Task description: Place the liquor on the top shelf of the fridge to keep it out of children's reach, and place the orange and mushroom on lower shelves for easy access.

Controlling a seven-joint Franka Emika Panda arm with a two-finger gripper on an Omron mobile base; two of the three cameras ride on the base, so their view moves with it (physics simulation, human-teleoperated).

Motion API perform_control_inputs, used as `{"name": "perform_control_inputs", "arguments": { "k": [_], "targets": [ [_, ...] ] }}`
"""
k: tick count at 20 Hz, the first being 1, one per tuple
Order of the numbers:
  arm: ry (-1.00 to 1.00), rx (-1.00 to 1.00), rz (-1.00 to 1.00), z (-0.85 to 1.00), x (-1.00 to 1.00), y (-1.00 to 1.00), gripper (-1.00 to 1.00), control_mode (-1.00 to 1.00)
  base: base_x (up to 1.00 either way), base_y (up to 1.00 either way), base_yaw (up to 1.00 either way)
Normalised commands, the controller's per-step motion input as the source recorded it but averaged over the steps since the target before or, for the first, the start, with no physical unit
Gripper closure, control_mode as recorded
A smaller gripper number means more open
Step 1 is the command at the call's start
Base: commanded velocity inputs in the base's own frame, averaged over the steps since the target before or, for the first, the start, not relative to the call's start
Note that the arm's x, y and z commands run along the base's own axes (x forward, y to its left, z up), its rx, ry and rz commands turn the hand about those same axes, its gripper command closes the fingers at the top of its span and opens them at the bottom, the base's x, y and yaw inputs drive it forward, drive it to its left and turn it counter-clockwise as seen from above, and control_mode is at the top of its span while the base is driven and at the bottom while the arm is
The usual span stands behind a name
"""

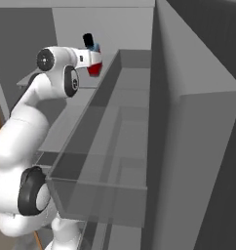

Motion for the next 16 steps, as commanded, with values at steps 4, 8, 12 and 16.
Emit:
{"name": "perform_control_inputs", "arguments": {
  "k": [4,8,12,16],
  "targets": [
    [0.12,0.04,0.0,0.0,-1.0,0.0,-1.0,-1.0,0.0,0.0,0.0],
    [0.28,0.06,0.0,0.0,-1.0,0.0,-1.0,-1.0,0.0,0.0,0.0],
    [0.34,0.07,0.0,0.0,-1.0,0.01,-1.0,-1.0,0.0,0.0,0.0],
    [0.3,0.05,0.0,-0.16,-1.0,0.06,-1.0,-1.0,0.0,0.0,0.0]
  ]
}}
